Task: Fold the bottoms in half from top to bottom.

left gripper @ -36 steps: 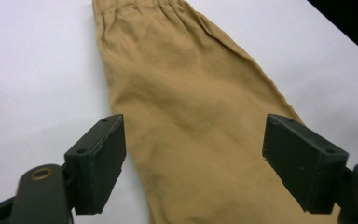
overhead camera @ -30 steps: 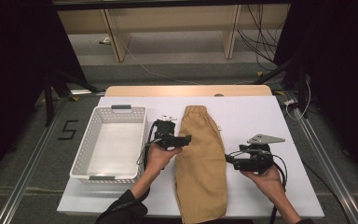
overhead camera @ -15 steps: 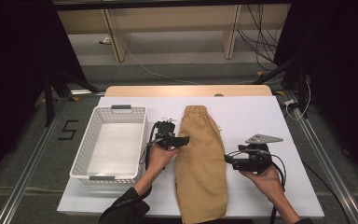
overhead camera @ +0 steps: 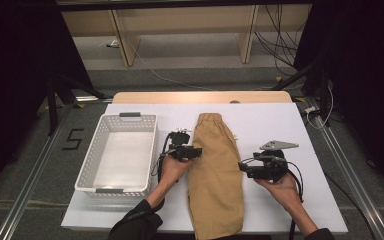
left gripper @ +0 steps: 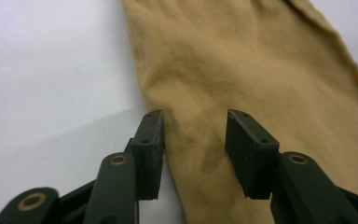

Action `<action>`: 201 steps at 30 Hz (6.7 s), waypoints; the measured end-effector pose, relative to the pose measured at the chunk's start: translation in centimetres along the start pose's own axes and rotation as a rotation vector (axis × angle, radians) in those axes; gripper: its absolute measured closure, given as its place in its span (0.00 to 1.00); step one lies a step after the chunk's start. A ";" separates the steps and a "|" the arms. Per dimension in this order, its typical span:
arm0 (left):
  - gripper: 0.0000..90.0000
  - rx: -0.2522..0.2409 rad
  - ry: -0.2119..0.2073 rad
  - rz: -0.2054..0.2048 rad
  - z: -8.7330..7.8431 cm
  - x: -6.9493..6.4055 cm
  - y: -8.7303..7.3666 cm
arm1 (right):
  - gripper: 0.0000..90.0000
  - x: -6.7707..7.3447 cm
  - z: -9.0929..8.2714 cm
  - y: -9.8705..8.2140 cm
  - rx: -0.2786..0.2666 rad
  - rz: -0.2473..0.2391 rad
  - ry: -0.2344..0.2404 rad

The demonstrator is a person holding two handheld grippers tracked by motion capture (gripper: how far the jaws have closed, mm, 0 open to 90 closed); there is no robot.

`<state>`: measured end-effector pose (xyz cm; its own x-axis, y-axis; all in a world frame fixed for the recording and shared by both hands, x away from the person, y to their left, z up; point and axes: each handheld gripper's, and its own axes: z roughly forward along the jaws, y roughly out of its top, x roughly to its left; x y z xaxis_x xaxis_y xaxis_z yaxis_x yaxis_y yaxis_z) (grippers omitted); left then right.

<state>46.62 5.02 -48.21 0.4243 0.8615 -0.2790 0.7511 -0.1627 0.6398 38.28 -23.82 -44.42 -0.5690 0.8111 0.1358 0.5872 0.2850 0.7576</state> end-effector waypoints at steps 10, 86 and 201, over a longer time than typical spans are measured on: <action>0.87 0.000 0.003 0.010 0.1 0.4 -0.2 | 0.31 -0.6 1.3 1.0 0.018 0.011 -0.007; 0.95 -0.110 -0.039 0.083 -1.3 0.3 0.5 | 0.93 -3.5 9.9 7.0 0.159 0.120 -0.036; 0.40 0.049 -0.049 0.230 -10.7 -4.1 -11.2 | 0.37 4.1 -3.8 -5.2 0.143 0.033 -0.044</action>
<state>31.09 8.40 -46.57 0.6102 0.7747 -0.1655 0.6549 -0.3758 0.6557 30.64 -23.93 -45.36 -0.5242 0.8418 0.1288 0.6827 0.3250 0.6545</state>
